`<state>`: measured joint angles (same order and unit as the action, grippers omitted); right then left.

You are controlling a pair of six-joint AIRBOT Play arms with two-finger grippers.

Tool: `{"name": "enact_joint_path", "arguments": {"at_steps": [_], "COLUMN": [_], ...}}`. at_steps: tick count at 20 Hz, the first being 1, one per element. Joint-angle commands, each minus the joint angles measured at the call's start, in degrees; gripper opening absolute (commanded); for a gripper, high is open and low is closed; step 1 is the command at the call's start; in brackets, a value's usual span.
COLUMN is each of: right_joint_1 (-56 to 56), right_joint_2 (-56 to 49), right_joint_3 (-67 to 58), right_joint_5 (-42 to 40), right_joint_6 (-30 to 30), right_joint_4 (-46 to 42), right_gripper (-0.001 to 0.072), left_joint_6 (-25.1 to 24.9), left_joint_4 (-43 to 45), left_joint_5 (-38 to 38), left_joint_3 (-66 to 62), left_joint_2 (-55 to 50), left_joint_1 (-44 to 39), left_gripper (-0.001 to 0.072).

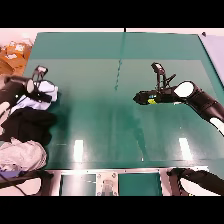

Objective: Fold the shirts.

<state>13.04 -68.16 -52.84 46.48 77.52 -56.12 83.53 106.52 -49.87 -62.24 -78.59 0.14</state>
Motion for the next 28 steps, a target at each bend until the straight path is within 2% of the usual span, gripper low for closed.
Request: {"name": "enact_joint_path", "arguments": {"at_steps": [1, 2, 3, 5, 7, 10, 16, 17, 18, 19, 20, 24, 26, 27, 28], "right_joint_1": [-0.02, -0.02, -0.02, -0.98, -3.63, -8.85, -12.44, -12.41, -12.52, -12.81, -13.09, -14.38, -14.51, -14.4, -14.4], "right_joint_2": [0.07, 0.07, 0.09, 0.11, 0.11, 0.11, 0.09, 0.09, 0.09, 0.09, 0.09, 0.11, 0.11, 0.11, 0.11], "right_joint_3": [-0.2, -0.63, -1.51, -4.57, -8.72, -13.18, -13.64, -13.44, -13.07, -12.72, -12.37, -7.72, -1.55, 2.27, 6.71], "right_joint_5": [0.98, 1.68, 2.25, 4.13, 8.37, 16.31, 20.74, 20.7, 20.7, 20.72, 21.07, 26.18, 28.37, 28.39, 28.33], "right_joint_6": [0.02, 0.02, 0.02, 0.04, 1.29, 3.63, 3.96, 4.09, 5.25, 5.49, 5.53, 5.97, 6.99, 6.97, 6.93], "right_joint_4": [0.0, 0.0, 0.0, 0.0, 0.02, 0.04, 0.0, 0.0, -0.02, -0.11, -0.26, -2.23, -2.32, -1.22, 0.9], "right_gripper": [0.0112, 0.0111, 0.0065, 0.0051, 0.0044, 0.0022, 0.0029, 0.0088, 0.0243, 0.0364, 0.041, 0.0387, 0.0368, 0.0317, 0.031], "left_joint_6": [-2.86, -4.31, -6.21, -8.24, -8.63, -6.86, -7.13, -7.19, -6.95, -5.64, -5.68, -4.26, -3.91, -4.22, -4.98], "left_joint_4": [-0.66, -1.16, -2.38, -7.89, -14.62, -18.18, -37.31, -39.21, -40.63, -40.7, -39.43, -27.69, -27.82, -29.14, -31.39], "left_joint_5": [-4.94, -7.56, -10.58, -13.94, -14.6, -13.6, -18.29, -18.93, -19.69, -20.46, -21.18, -23.5, -25.07, -24.68, -23.82], "left_joint_3": [-7.89, -10.25, -13.11, -19.52, -27.23, -32.22, -31.78, -31.78, -31.78, -31.78, -31.78, -32.11, -31.19, -30.05, -28.44], "left_joint_2": [2.58, 3.17, 3.69, 4.72, 5.18, 5.18, -4.35, -6.71, -9.01, -10.62, -11.69, -11.65, -11.91, -11.91, -11.91], "left_joint_1": [-2.82, -4.37, -6.71, -13.16, -21.55, -30.75, -34.27, -34.27, -34.27, -34.25, -34.07, -28.17, -22.82, -20.37, -17.94], "left_gripper": [0.0021, 0.0021, 0.0021, 0.0021, 0.0021, 0.0022, 0.0024, 0.0133, 0.0575, 0.0718, 0.0714, 0.0712, 0.0712, 0.0712, 0.0712]}}
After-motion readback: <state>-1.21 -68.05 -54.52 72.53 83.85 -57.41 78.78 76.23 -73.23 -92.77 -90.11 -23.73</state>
